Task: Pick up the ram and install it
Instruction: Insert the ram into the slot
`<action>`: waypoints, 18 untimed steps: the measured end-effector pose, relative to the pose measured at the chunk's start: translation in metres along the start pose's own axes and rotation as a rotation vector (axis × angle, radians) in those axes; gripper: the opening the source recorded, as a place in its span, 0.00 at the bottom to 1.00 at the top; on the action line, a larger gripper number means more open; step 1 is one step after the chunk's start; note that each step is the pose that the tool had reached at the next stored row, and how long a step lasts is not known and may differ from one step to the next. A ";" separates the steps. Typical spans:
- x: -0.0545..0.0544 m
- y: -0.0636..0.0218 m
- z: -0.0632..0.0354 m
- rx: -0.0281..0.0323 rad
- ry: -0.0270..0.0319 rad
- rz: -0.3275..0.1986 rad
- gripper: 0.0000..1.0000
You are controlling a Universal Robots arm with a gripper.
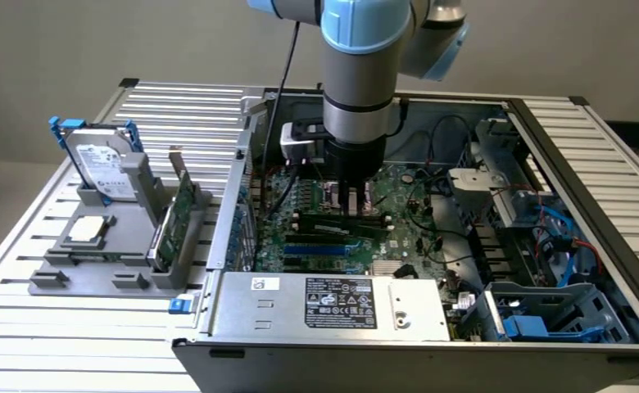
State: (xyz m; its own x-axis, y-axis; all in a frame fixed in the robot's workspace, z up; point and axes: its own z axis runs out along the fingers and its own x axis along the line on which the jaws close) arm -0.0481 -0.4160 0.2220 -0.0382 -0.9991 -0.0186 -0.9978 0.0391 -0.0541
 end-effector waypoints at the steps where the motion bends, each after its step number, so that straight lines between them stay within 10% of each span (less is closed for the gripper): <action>1: 0.000 0.0000 0.0004 -0.0001 0.0011 0.000 0.34; 18: 0.000 0.0003 0.0038 -0.0078 0.0104 0.015 0.13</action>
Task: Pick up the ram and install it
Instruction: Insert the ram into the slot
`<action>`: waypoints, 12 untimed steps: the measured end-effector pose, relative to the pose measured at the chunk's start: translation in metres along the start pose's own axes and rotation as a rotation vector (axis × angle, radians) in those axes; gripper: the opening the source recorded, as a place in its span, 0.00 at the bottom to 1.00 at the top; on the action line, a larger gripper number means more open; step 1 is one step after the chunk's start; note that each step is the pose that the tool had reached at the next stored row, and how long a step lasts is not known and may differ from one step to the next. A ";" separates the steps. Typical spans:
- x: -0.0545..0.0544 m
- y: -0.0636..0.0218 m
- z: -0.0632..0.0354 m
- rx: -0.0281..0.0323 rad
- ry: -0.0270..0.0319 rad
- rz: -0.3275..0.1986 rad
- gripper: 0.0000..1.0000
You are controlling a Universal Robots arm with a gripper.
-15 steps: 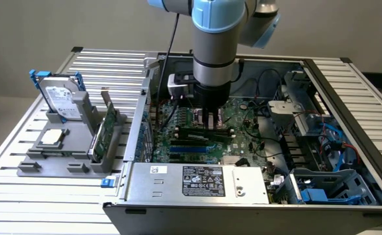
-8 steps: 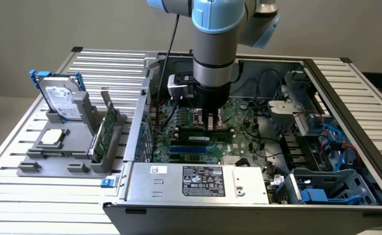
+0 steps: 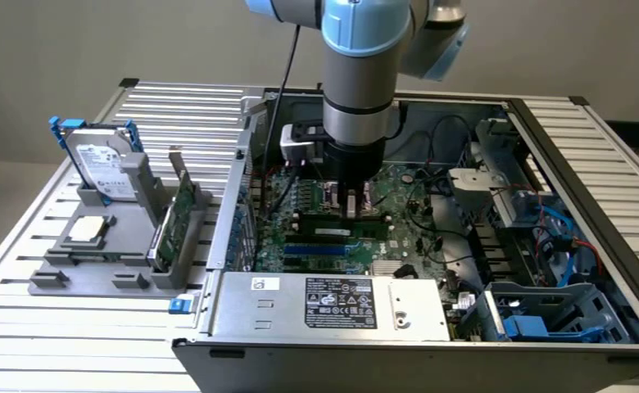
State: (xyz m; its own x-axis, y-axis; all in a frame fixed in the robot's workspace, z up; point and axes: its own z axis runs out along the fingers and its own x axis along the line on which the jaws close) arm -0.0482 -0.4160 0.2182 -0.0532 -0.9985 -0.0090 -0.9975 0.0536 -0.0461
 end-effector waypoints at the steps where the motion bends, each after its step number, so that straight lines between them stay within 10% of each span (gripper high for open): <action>1: 0.000 0.0000 0.0000 -0.0018 0.0002 0.002 0.13; 12: 0.000 -0.0012 -0.0260 -0.0162 0.0014 0.010 0.13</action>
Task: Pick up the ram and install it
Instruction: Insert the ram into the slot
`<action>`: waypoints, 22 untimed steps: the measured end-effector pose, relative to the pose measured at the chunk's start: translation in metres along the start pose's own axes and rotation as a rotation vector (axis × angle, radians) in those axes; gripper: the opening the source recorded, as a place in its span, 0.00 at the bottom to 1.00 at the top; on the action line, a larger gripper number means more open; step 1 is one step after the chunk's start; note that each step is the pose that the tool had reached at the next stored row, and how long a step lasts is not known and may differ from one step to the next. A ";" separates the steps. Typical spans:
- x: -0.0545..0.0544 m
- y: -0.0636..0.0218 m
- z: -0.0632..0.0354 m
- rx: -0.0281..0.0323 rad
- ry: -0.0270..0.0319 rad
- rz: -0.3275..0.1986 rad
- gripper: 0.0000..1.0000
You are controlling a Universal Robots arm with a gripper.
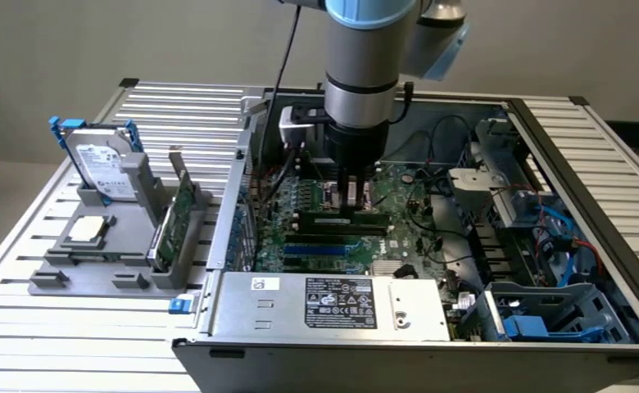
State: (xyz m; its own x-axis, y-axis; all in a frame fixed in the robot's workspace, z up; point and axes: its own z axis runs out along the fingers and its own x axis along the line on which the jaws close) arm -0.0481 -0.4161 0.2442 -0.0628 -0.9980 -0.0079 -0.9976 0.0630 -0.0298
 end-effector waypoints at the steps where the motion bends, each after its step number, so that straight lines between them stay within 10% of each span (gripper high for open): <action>1: 0.000 -0.0001 -0.0033 -0.0012 0.0001 0.000 0.13; 22: 0.000 -0.0009 -0.0036 -0.0138 0.0009 0.000 0.13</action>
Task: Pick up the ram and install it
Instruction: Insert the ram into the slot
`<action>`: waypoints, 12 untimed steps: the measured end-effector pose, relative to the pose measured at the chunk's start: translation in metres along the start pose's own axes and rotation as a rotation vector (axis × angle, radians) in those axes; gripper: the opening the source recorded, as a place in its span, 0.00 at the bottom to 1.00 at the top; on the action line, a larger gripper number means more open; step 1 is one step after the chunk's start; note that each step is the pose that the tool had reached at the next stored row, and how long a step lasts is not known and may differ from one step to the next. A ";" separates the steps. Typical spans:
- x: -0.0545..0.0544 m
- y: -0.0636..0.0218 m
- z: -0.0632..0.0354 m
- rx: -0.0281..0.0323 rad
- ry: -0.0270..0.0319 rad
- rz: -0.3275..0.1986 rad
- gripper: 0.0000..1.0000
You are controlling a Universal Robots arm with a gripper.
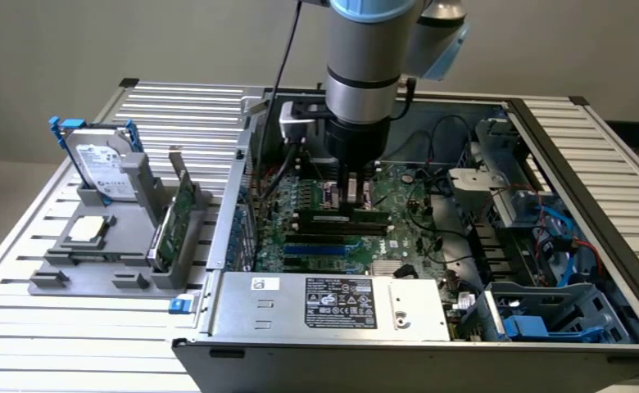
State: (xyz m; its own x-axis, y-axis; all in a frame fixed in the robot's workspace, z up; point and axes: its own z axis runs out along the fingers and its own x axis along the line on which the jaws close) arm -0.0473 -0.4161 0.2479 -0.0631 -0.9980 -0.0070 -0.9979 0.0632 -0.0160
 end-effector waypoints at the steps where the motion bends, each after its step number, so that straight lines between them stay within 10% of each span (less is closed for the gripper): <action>1: 0.000 -0.0002 0.0001 -0.0001 0.0000 0.000 0.13; 12: 0.000 -0.0016 0.0024 -0.0092 0.0002 0.000 0.13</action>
State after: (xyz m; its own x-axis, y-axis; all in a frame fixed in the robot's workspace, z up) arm -0.0457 -0.4160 0.2455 -0.0632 -0.9980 -0.0068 -0.9980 0.0633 -0.0068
